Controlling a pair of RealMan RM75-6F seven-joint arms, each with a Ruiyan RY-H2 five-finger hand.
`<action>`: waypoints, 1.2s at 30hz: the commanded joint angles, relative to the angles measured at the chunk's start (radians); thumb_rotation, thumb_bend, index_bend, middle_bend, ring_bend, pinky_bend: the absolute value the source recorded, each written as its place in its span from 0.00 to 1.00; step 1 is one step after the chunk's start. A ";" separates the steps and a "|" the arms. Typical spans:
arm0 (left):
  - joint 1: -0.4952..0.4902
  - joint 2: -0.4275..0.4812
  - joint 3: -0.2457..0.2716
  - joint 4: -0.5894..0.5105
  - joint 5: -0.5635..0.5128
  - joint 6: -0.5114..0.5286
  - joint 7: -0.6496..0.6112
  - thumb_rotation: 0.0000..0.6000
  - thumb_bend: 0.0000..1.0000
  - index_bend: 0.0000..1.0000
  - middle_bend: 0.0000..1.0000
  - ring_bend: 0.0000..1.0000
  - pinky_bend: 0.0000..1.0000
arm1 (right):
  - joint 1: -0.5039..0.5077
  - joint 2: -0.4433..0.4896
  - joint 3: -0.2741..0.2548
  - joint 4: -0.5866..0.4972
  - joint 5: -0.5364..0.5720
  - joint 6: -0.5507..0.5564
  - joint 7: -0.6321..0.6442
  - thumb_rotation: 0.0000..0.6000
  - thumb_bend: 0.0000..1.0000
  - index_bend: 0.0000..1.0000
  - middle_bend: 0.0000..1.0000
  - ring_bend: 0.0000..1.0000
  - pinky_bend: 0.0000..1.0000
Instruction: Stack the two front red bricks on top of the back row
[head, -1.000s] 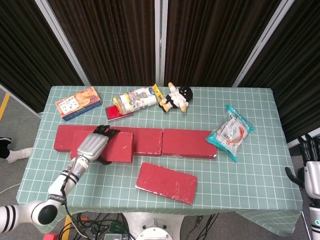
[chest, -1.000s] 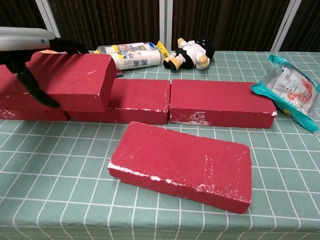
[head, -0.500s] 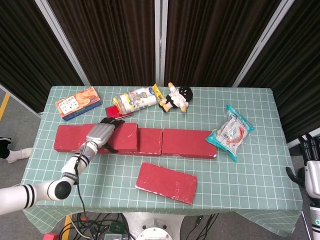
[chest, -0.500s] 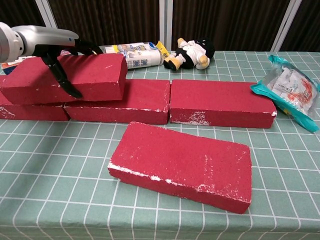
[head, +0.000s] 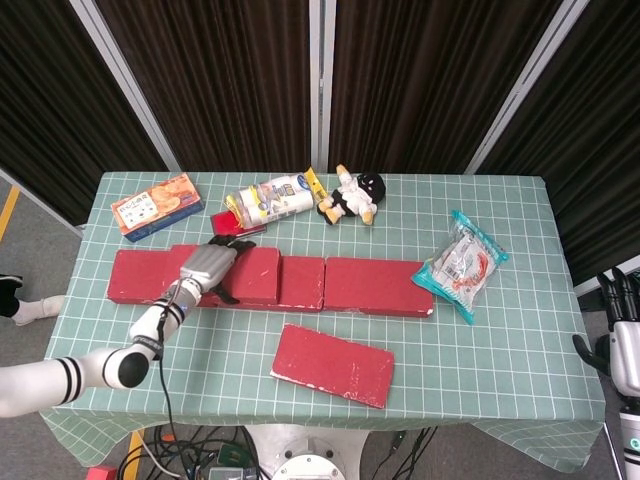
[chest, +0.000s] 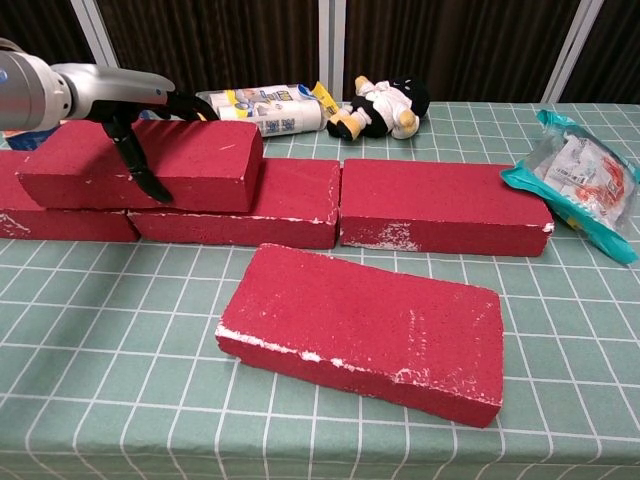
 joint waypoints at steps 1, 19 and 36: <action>-0.003 -0.004 0.007 0.008 0.007 -0.003 -0.012 1.00 0.06 0.13 0.17 0.00 0.00 | 0.001 -0.001 0.001 -0.001 0.001 -0.001 -0.002 1.00 0.17 0.00 0.00 0.00 0.00; -0.012 0.012 0.031 0.028 0.071 -0.022 -0.079 1.00 0.06 0.13 0.17 0.00 0.00 | 0.003 -0.001 0.000 -0.015 0.008 -0.006 -0.022 1.00 0.17 0.00 0.00 0.00 0.00; -0.005 0.010 0.046 0.059 0.132 -0.045 -0.146 1.00 0.06 0.13 0.17 0.00 0.00 | 0.002 0.003 -0.002 -0.026 0.009 -0.006 -0.032 1.00 0.17 0.00 0.00 0.00 0.00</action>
